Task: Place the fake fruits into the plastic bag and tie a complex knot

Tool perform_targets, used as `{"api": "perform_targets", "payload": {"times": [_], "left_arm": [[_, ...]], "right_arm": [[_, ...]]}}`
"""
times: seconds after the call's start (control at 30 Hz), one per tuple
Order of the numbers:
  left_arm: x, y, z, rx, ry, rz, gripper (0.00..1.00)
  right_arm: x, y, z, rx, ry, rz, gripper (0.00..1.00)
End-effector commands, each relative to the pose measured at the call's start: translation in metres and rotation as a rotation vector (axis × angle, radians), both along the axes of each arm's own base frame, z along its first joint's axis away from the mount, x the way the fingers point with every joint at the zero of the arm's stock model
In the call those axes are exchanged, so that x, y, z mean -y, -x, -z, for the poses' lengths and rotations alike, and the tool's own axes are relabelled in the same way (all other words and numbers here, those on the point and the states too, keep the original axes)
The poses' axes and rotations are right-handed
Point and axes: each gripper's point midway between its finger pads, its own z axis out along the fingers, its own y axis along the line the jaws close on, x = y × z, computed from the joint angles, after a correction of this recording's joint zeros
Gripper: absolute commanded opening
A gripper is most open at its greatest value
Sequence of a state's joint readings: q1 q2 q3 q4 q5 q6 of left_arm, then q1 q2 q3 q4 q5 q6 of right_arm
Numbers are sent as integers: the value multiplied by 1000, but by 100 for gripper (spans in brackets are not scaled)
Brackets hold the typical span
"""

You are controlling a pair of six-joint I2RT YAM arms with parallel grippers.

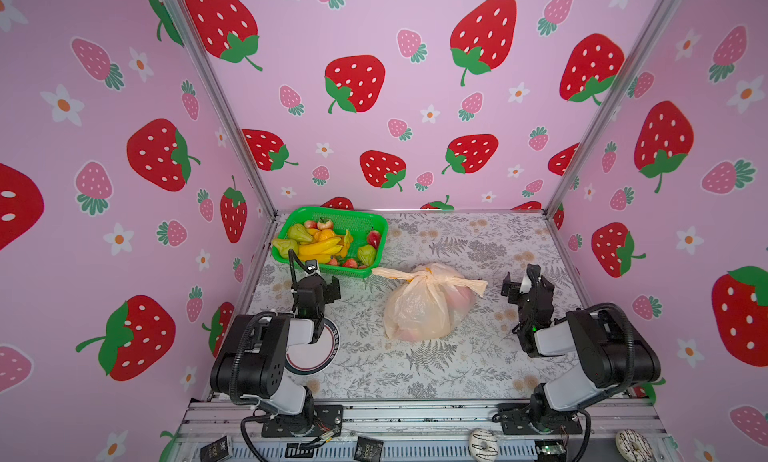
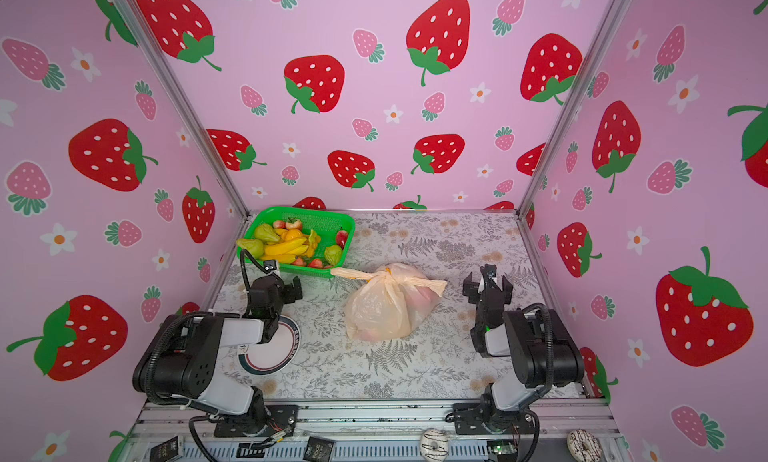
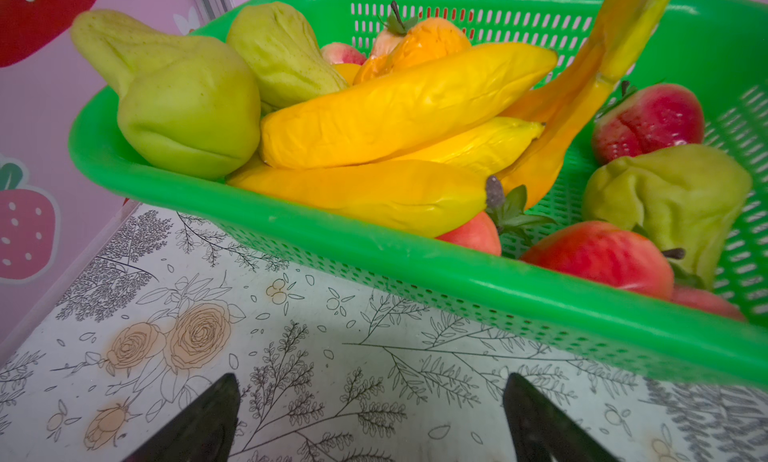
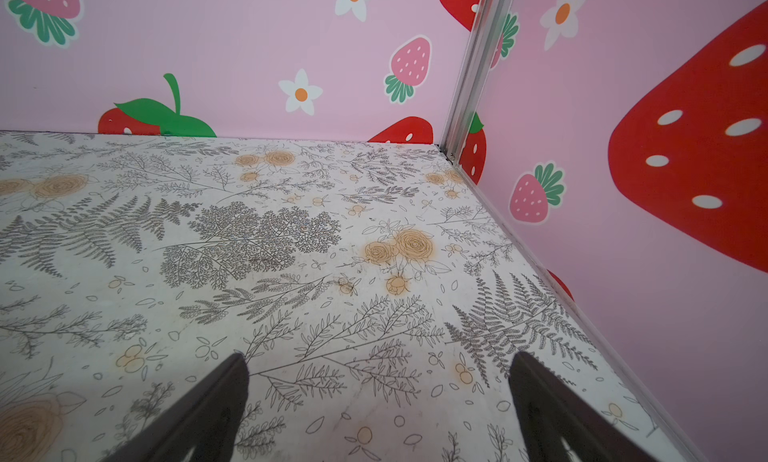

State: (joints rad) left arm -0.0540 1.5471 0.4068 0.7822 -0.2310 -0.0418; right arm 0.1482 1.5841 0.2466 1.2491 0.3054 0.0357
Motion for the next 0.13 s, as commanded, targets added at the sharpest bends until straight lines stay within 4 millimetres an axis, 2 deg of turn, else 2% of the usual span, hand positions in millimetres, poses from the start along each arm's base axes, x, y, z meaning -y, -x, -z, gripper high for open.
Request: {"api": "perform_targets", "payload": {"times": [0.0, 0.1], "left_arm": [[-1, -12, -14, 42, 2, 1, 99], [-1, -11, -15, 50, 5, 2, 99]], "right_arm": [[0, -3, -14, 52, -7, 2, 100], [0, -3, -13, 50, -6, 2, 99]]}}
